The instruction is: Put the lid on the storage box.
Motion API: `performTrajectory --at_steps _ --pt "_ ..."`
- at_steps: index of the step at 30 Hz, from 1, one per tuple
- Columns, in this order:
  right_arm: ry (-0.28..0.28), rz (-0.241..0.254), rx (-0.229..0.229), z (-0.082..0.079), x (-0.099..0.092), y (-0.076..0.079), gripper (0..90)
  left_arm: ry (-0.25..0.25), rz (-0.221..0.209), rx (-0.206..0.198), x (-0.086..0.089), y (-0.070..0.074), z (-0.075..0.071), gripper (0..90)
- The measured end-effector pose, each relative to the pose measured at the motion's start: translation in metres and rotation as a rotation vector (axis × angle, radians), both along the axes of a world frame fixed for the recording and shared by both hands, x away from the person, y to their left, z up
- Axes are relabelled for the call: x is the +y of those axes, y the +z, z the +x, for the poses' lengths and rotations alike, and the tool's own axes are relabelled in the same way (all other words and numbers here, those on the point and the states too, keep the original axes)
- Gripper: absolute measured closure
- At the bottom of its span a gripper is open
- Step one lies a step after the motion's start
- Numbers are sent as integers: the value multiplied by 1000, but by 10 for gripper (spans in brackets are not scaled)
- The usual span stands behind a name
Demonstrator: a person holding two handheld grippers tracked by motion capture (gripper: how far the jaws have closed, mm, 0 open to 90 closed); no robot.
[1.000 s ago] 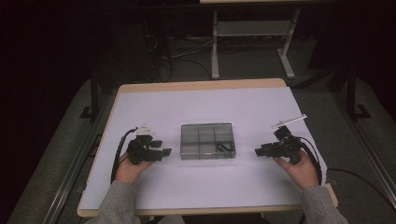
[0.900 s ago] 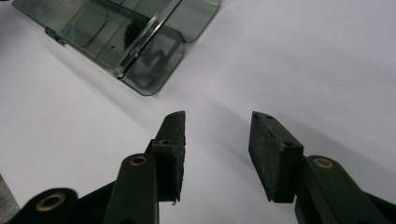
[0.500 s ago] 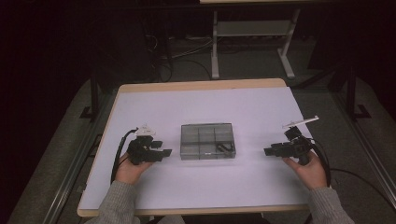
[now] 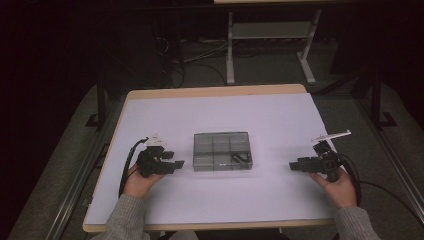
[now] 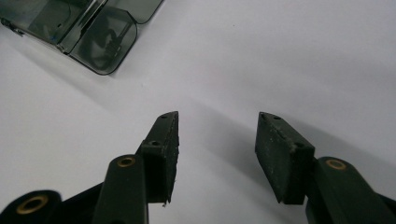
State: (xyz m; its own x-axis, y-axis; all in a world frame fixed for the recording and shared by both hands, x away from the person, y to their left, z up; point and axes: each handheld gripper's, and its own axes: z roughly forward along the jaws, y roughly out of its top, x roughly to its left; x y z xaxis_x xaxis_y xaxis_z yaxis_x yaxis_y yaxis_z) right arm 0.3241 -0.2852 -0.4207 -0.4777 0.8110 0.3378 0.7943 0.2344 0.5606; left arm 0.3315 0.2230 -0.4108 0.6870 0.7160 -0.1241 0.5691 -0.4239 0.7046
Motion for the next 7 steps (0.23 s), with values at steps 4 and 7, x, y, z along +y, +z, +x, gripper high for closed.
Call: performTrajectory --at_steps 4,7 --pt "-1 15 -9 -5 -2 -4 472 -5 -1 3 0 -1 0 398" --pt "-3 26 -12 -9 -3 -6 468 -8 5 2 1 -1 0 390"
